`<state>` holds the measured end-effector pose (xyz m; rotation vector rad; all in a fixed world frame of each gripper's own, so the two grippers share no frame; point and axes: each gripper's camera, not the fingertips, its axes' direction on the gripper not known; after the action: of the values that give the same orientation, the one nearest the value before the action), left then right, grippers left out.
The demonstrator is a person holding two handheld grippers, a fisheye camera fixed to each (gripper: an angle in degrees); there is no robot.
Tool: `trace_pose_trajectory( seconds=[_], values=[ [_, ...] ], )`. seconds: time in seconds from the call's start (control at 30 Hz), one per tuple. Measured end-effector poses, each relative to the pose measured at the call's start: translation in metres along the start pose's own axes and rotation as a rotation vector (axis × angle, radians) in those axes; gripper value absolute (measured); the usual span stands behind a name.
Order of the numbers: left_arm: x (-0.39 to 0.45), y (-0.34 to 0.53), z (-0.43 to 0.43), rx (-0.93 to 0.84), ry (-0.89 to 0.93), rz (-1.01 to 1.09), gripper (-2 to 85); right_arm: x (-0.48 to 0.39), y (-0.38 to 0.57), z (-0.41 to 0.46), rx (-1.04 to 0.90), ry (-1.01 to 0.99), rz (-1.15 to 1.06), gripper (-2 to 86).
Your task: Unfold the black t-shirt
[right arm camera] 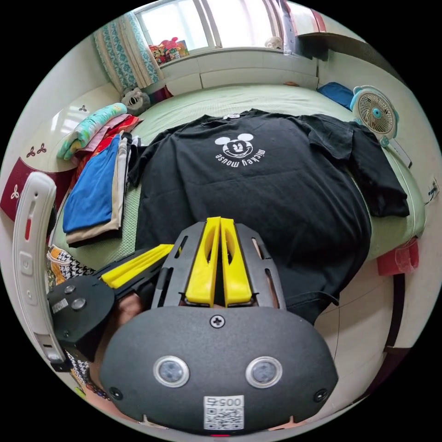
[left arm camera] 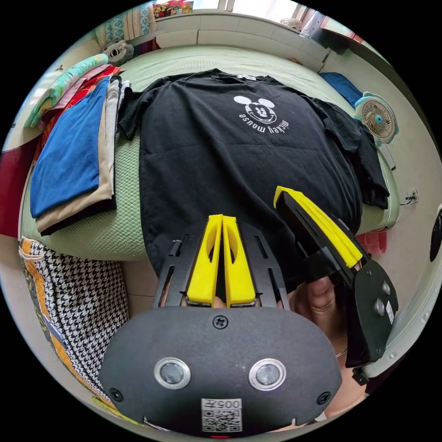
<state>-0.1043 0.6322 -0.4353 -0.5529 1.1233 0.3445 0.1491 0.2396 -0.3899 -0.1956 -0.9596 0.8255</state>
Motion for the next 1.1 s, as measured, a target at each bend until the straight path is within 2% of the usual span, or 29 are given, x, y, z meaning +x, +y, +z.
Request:
trace_pose_trajectory(
  seconds=[0.47,1.1],
  values=[
    [0.01,-0.001,0.004,0.0,-0.04,0.06,-0.4,0.004,0.0,0.001,0.006,-0.033,0.007,-0.9],
    [-0.011,-0.001,0.012,-0.025,0.054,0.004,-0.3,0.023,-0.004,0.005,-0.023,-0.089,0.047,-0.9]
  ],
)
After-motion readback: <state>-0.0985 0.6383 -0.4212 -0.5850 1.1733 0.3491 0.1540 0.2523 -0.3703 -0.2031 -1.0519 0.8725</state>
